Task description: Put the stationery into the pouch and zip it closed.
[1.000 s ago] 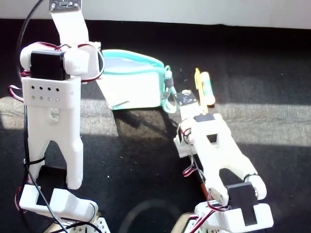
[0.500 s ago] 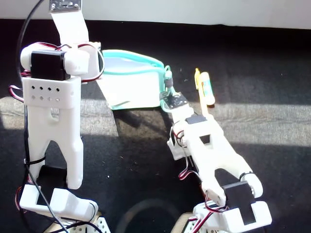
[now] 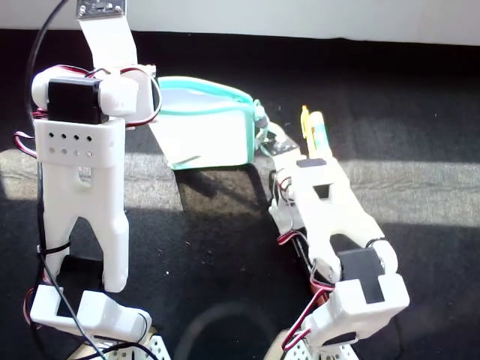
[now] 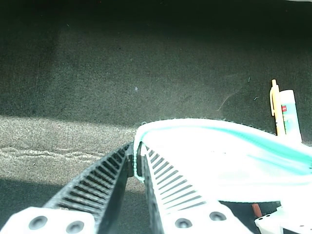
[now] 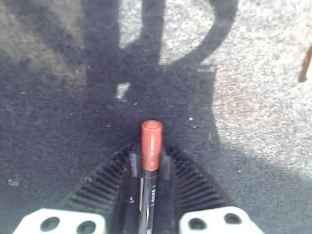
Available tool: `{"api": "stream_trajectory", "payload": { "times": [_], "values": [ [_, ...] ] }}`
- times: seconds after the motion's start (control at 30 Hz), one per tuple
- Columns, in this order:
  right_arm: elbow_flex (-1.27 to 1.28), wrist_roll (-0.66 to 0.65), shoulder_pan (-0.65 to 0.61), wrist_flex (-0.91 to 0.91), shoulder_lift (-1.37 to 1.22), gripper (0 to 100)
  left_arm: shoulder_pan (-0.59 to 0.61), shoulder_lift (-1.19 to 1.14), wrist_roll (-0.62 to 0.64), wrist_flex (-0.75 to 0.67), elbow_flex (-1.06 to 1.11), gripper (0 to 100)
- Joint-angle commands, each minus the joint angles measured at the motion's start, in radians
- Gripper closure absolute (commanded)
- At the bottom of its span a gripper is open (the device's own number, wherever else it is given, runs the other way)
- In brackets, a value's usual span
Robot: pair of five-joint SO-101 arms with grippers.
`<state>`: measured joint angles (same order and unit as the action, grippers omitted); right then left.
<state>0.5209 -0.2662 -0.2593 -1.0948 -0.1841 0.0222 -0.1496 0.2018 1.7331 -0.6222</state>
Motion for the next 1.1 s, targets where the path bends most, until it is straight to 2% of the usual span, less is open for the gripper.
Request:
{"api": "stream_trajectory", "payload": {
  "times": [0.0,0.23,0.37,0.47,0.67,0.8,1.07],
  "values": [
    [-0.025,-0.012,0.004,-0.016,0.044,99.2,0.01,-0.036,-0.005,0.029,0.005,99],
    [-0.099,-0.011,0.005,-0.177,0.621,99.2,0.005,0.015,-0.008,0.029,0.008,99],
    [-0.194,-0.008,0.004,-0.142,0.912,99.2,0.005,0.012,-0.008,0.029,0.01,99],
    [-0.28,0.078,0.004,-0.054,1.012,99.2,0.004,0.01,-0.008,0.029,0.01,99],
    [-0.46,0.204,-0.005,0.171,1.026,99.2,0.004,0.01,-0.008,0.029,0.01,99],
    [-0.544,0.279,-0.067,0.269,0.96,99.2,0.004,0.01,-0.008,0.029,0.01,99],
    [-0.757,0.281,-0.259,0.367,0.739,99.2,-0.064,0.008,-0.008,0.029,0.01,99]
  ]
}}
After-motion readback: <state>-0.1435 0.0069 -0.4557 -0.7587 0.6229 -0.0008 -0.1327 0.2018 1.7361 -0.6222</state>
